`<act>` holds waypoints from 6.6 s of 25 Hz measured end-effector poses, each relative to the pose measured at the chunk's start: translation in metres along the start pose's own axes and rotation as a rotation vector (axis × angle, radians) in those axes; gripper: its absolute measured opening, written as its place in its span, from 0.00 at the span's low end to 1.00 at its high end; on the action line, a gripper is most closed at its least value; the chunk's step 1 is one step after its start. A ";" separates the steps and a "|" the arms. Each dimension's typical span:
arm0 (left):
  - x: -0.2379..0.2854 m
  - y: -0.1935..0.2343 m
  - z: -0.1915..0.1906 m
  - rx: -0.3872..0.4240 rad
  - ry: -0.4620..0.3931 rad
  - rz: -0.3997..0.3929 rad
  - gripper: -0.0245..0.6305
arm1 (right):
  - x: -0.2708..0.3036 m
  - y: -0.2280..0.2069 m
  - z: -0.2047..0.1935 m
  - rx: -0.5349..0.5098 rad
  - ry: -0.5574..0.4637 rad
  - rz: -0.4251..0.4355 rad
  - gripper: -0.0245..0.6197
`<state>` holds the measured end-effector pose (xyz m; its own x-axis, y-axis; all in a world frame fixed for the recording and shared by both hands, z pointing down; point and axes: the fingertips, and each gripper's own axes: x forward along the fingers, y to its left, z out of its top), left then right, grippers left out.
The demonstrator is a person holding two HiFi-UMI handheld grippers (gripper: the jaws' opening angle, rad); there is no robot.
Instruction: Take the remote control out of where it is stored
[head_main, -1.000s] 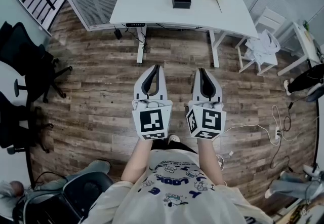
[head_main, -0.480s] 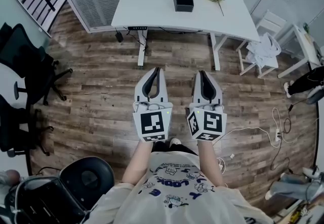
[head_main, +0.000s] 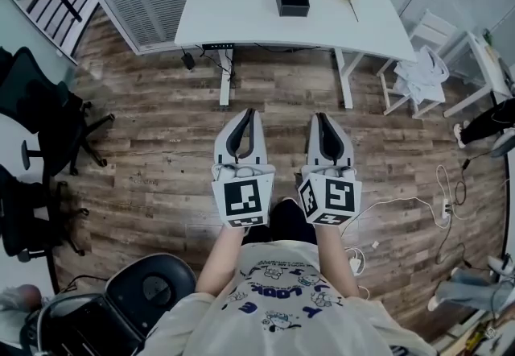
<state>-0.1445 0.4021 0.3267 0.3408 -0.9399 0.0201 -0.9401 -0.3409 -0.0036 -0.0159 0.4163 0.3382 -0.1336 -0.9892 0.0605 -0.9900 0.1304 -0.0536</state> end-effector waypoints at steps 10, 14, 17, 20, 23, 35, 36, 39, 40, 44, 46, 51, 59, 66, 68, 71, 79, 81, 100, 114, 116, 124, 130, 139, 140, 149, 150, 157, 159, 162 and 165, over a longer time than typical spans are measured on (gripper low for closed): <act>0.079 0.005 -0.008 -0.005 0.015 0.020 0.07 | 0.074 -0.030 -0.004 0.010 0.011 0.019 0.11; 0.125 0.006 -0.007 0.002 0.021 0.044 0.07 | 0.119 -0.052 0.001 0.011 0.011 0.042 0.11; 0.163 0.005 0.001 0.006 0.015 0.067 0.07 | 0.153 -0.072 0.009 0.007 0.010 0.065 0.11; 0.199 0.004 0.010 0.008 0.002 0.092 0.07 | 0.187 -0.094 0.019 0.006 0.004 0.085 0.11; 0.233 0.000 0.013 0.008 -0.001 0.114 0.07 | 0.217 -0.113 0.028 0.001 -0.002 0.106 0.11; 0.323 -0.001 0.000 -0.007 0.045 0.160 0.07 | 0.298 -0.158 0.019 0.024 0.032 0.141 0.11; 0.329 -0.001 -0.001 -0.009 0.045 0.156 0.07 | 0.305 -0.160 0.018 0.026 0.034 0.140 0.11; 0.353 0.004 -0.006 -0.018 0.046 0.139 0.07 | 0.328 -0.167 0.015 0.029 0.036 0.133 0.11; 0.363 0.005 -0.007 -0.017 0.050 0.137 0.07 | 0.336 -0.169 0.015 0.030 0.035 0.129 0.11; 0.400 0.014 -0.012 -0.020 0.057 0.124 0.07 | 0.368 -0.178 0.013 0.028 0.035 0.110 0.11; 0.419 0.019 -0.013 -0.018 0.053 0.111 0.07 | 0.385 -0.181 0.012 0.029 0.037 0.098 0.11; 0.471 0.033 -0.012 -0.016 0.053 0.080 0.07 | 0.435 -0.187 0.015 0.026 0.038 0.075 0.11; 0.548 0.062 -0.010 -0.016 0.052 0.022 0.07 | 0.511 -0.200 0.022 0.028 0.038 0.014 0.11; 0.602 0.092 -0.018 -0.020 0.068 0.001 0.07 | 0.571 -0.205 0.020 0.040 0.044 -0.025 0.11; 0.612 0.099 -0.018 -0.028 0.067 0.006 0.07 | 0.581 -0.207 0.020 0.043 0.043 -0.034 0.11; 0.624 0.102 -0.024 -0.052 0.078 0.000 0.07 | 0.593 -0.210 0.019 0.043 0.050 -0.041 0.11; 0.658 0.104 -0.039 -0.098 0.109 0.022 0.07 | 0.627 -0.226 0.011 0.045 0.084 -0.034 0.11; 0.667 0.105 -0.038 -0.064 0.104 0.036 0.07 | 0.638 -0.228 0.011 0.047 0.091 -0.021 0.11; 0.750 0.100 -0.114 -0.167 0.293 0.037 0.20 | 0.725 -0.263 -0.023 0.070 0.198 0.050 0.11; 0.772 0.091 -0.174 -0.171 0.454 -0.005 0.31 | 0.736 -0.273 -0.058 0.084 0.274 0.056 0.11; 0.774 0.089 -0.177 -0.158 0.464 -0.009 0.31 | 0.736 -0.274 -0.060 0.085 0.280 0.055 0.11; 0.781 0.083 -0.186 -0.127 0.503 -0.025 0.27 | 0.738 -0.281 -0.070 0.091 0.298 0.041 0.11; 0.780 0.083 -0.183 -0.121 0.513 0.007 0.26 | 0.738 -0.283 -0.074 0.089 0.309 0.041 0.11; 0.786 0.068 -0.182 -0.043 0.521 -0.012 0.21 | 0.740 -0.285 -0.074 0.101 0.308 0.040 0.11; 0.787 0.067 -0.185 -0.037 0.534 -0.016 0.21 | 0.740 -0.285 -0.074 0.103 0.307 0.039 0.11; 0.798 0.061 -0.198 0.049 0.611 -0.019 0.17 | 0.739 -0.293 -0.074 0.108 0.308 0.028 0.11; 0.799 0.061 -0.198 0.041 0.611 -0.018 0.16 | 0.739 -0.293 -0.074 0.108 0.307 0.028 0.11; 0.796 0.062 -0.196 -0.039 0.601 -0.025 0.14 | 0.739 -0.295 -0.068 0.107 0.295 0.028 0.11; 0.795 0.064 -0.192 -0.045 0.590 -0.027 0.14 | 0.739 -0.293 -0.065 0.104 0.288 0.033 0.11; 0.791 0.070 -0.178 -0.066 0.566 -0.023 0.14 | 0.737 -0.288 -0.061 0.101 0.278 0.042 0.11; 0.785 0.076 -0.161 -0.084 0.533 -0.023 0.14 | 0.736 -0.279 -0.054 0.096 0.265 0.055 0.11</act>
<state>0.0497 -0.3594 0.5031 0.3291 -0.7859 0.5236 -0.9376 -0.3379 0.0821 0.1599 -0.3445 0.4511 -0.2067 -0.9273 0.3122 -0.9738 0.1641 -0.1575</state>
